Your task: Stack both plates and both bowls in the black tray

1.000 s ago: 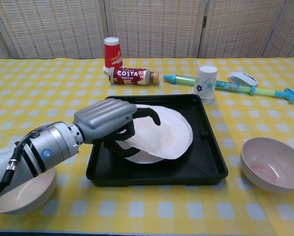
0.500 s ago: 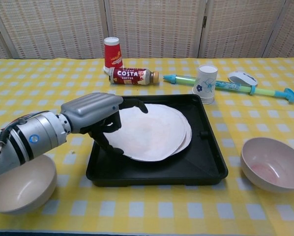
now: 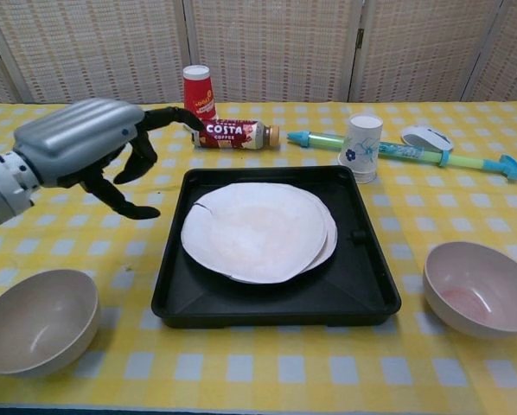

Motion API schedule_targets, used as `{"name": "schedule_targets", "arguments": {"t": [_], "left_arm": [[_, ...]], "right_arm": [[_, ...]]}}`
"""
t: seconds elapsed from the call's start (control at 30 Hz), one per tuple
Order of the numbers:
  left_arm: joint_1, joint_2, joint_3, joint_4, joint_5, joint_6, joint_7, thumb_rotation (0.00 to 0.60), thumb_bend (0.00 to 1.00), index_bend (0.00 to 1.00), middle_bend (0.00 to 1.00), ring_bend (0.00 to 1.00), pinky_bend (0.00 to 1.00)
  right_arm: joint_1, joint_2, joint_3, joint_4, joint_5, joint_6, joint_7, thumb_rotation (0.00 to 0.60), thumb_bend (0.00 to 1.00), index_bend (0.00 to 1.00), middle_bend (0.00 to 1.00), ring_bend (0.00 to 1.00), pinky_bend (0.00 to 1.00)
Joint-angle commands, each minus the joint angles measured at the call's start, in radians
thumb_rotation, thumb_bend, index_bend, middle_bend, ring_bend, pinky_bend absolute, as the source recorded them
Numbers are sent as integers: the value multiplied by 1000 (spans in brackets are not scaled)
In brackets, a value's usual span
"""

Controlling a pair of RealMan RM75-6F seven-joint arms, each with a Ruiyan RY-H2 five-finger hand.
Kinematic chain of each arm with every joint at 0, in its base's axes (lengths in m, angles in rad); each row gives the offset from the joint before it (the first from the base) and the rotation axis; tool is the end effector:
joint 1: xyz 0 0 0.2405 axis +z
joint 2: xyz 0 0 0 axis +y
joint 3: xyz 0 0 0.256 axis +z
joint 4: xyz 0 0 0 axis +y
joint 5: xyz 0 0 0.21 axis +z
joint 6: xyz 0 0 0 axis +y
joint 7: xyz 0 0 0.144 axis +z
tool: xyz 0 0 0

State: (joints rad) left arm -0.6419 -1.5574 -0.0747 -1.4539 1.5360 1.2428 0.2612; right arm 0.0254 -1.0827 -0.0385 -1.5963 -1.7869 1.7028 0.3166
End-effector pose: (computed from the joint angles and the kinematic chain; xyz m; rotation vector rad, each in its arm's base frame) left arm -0.1427 0.2999 0.0012 -1.9061 -0.6025 -1.1937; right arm -0.2830 -0.1392 0.1713 1.4487 -0.9757 1.3010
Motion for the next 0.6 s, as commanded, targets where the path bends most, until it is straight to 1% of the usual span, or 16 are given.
{"name": "schedule_targets", "arguments": {"t": [0.03,0.07,0.1,0.13,0.2,0.27,0.33,0.4,0.43,0.5,0.6], "left_arm": [[99,114,66,-54,61,116,-44,600,189,170,652,422,545],[114,135,76,-54,71,136,-41,600,190,171,595,362,439],[138,154,83,-43,89,179,-30,600,190,176,549,311,347],[165,163,87,-24,103,226,-20,600,191,180,526,283,297],[203,179,94,-3,108,275,-18,600,190,188,481,227,210],[247,202,101,2,87,309,-24,600,190,189,464,206,170],[286,224,107,-6,58,328,-14,600,190,184,456,202,165],[328,236,111,-24,28,353,0,600,191,178,445,203,177],[347,237,113,-31,21,368,0,600,191,176,437,204,194],[401,233,128,-28,16,417,-40,600,192,174,431,213,231],[446,233,146,1,30,451,-63,600,192,177,431,228,250]], "right_arm": [[0,0,0,0,-1,-1,-4,600,251,194,0,0,0],[1,-1,0,-1,-1,-3,-6,600,252,194,0,0,0],[2,-1,-1,-2,-1,-6,-8,600,252,194,0,0,0],[3,-2,-2,-3,-1,-10,-10,600,252,194,0,0,0],[5,-4,-1,-3,-1,-13,-14,600,252,187,0,0,0],[9,-9,0,0,1,-23,-21,600,252,156,0,0,0],[15,-13,0,5,5,-39,-30,600,253,108,0,0,0],[22,-17,-2,5,10,-58,-39,600,252,83,0,0,0],[25,-19,-3,5,11,-68,-44,600,252,77,0,0,0],[36,-23,-7,4,15,-98,-64,600,252,73,0,0,0],[45,-20,-8,-7,22,-128,-112,600,252,68,0,0,0]]}}
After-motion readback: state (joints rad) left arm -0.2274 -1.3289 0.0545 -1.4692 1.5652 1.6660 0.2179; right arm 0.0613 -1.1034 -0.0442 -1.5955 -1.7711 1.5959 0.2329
